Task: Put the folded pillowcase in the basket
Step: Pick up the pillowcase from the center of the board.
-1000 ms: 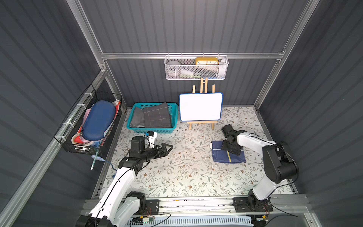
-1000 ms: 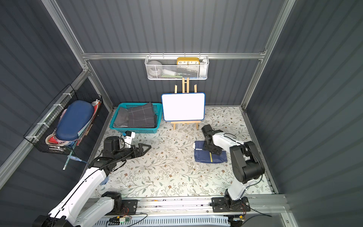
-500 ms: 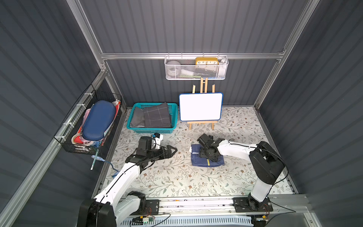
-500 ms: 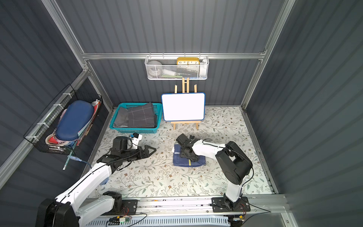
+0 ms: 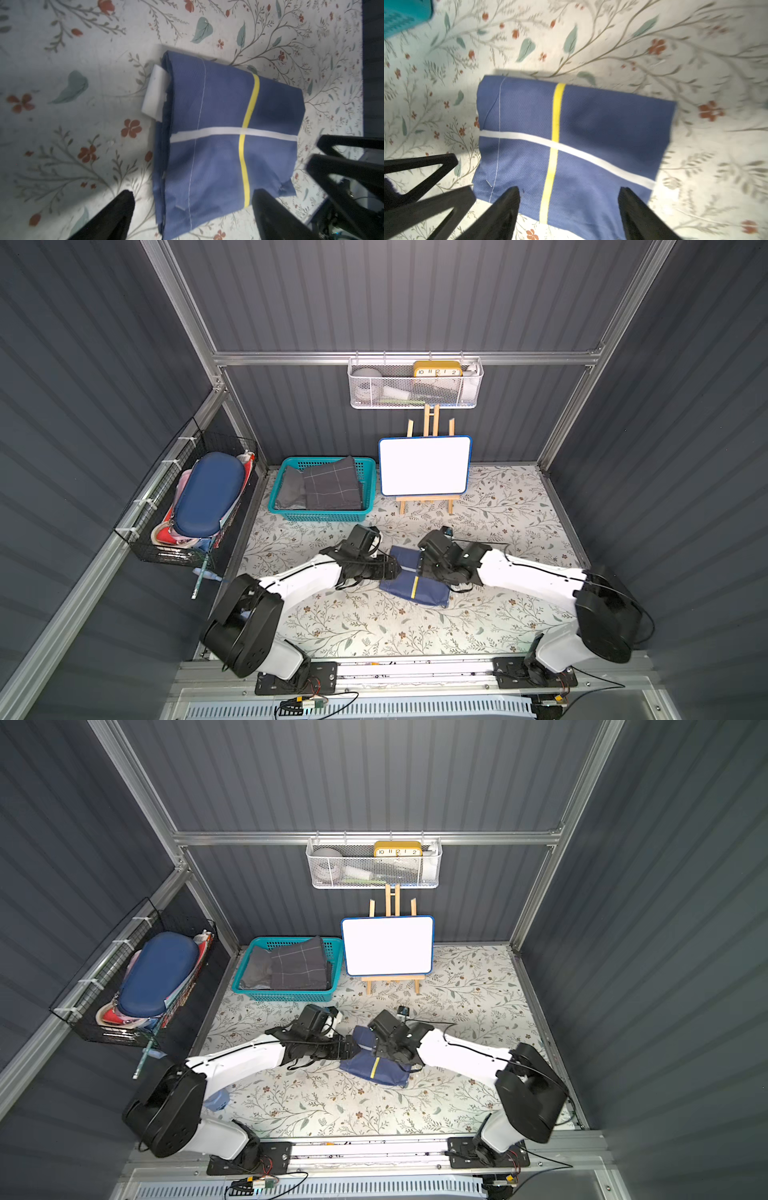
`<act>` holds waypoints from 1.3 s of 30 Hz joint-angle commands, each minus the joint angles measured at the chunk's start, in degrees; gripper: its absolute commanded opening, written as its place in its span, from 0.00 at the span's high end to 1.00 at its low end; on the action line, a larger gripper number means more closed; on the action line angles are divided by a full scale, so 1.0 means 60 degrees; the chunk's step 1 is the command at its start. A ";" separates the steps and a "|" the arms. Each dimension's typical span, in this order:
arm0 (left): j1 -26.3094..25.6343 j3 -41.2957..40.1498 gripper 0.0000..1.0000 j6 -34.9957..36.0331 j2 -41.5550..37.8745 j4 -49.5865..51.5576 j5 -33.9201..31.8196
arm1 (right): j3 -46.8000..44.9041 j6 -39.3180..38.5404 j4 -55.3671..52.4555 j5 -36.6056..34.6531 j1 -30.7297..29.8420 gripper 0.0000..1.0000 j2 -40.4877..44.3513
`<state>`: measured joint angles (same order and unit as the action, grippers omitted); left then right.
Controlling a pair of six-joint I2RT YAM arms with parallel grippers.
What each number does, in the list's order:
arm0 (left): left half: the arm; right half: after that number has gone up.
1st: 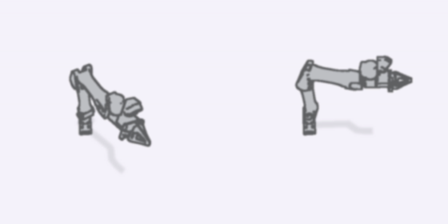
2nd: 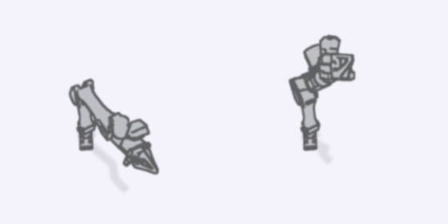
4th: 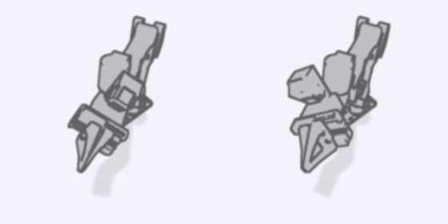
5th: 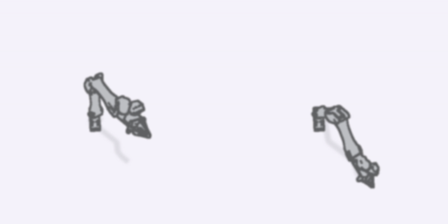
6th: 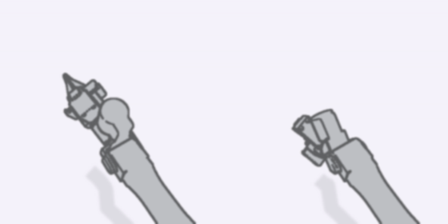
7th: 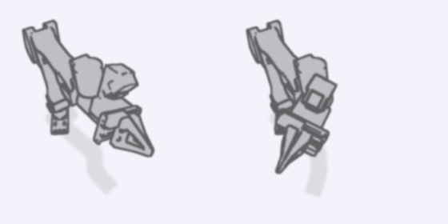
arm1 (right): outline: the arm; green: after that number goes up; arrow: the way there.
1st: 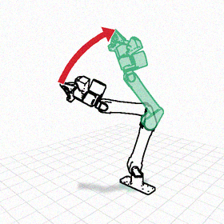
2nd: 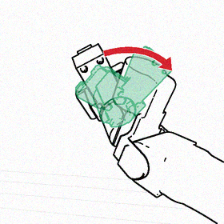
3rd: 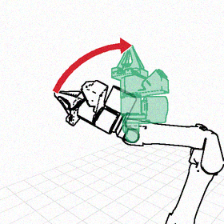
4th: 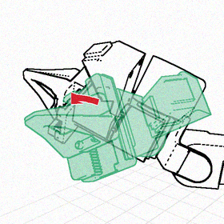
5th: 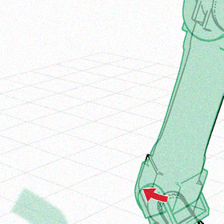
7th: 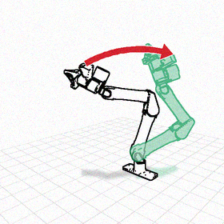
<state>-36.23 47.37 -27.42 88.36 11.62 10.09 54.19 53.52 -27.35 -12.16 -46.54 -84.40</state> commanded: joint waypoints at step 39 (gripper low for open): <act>-0.2017 0.3308 1.00 0.2497 -0.1388 0.3781 -0.6326 | -0.2338 -0.0095 -0.0495 -0.0859 0.0550 0.16 0.2773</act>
<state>-48.45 65.52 -18.48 81.23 27.57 -20.18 40.27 53.45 -28.86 -15.97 -43.42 -67.90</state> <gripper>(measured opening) 0.018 0.837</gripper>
